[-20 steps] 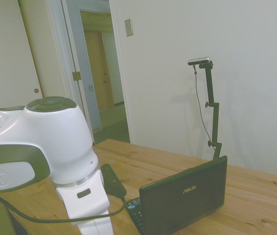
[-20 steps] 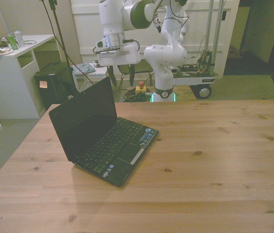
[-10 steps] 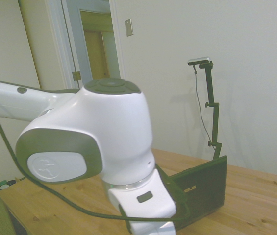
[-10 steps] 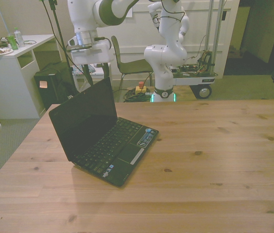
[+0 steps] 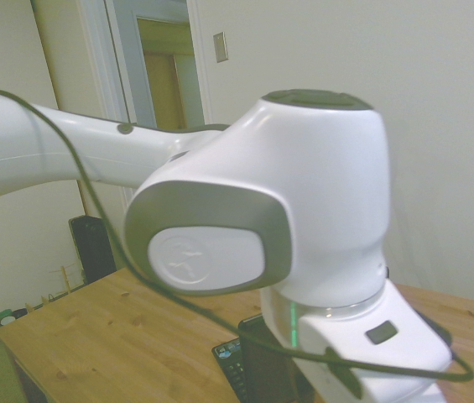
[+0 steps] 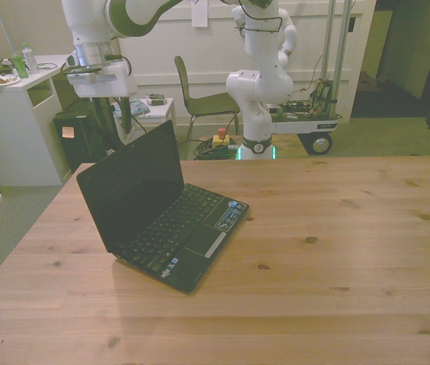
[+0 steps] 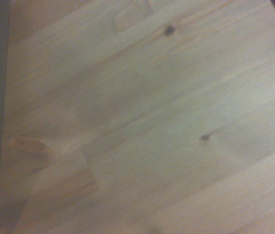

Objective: Close the laptop

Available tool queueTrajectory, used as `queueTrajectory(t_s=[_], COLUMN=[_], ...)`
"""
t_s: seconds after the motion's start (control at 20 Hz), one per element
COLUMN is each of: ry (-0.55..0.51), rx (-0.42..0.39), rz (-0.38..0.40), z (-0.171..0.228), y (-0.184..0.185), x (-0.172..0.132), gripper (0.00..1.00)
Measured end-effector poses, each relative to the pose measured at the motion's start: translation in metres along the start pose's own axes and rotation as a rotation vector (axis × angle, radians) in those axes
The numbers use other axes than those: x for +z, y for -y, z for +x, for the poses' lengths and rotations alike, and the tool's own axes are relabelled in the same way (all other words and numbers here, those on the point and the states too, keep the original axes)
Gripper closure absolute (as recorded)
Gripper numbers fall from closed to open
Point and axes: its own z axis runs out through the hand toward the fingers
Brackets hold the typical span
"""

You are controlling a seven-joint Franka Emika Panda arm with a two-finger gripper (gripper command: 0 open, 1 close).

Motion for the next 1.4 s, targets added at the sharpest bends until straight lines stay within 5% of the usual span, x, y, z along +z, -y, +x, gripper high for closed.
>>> queueTrajectory(t_s=[0.25,0.3,0.65,1.4], ry=[-0.041,-0.05,-0.067,-0.019], rx=[-0.055,-0.076,-0.173,-0.207], rz=[0.005,0.007,0.032,0.025], z=[0.027,0.027,0.007,-0.028], y=[0.054,0.069,0.135,0.183], x=[-0.005,-0.007,-0.014,0.019], gripper=[0.0,1.0,1.0,1.0])
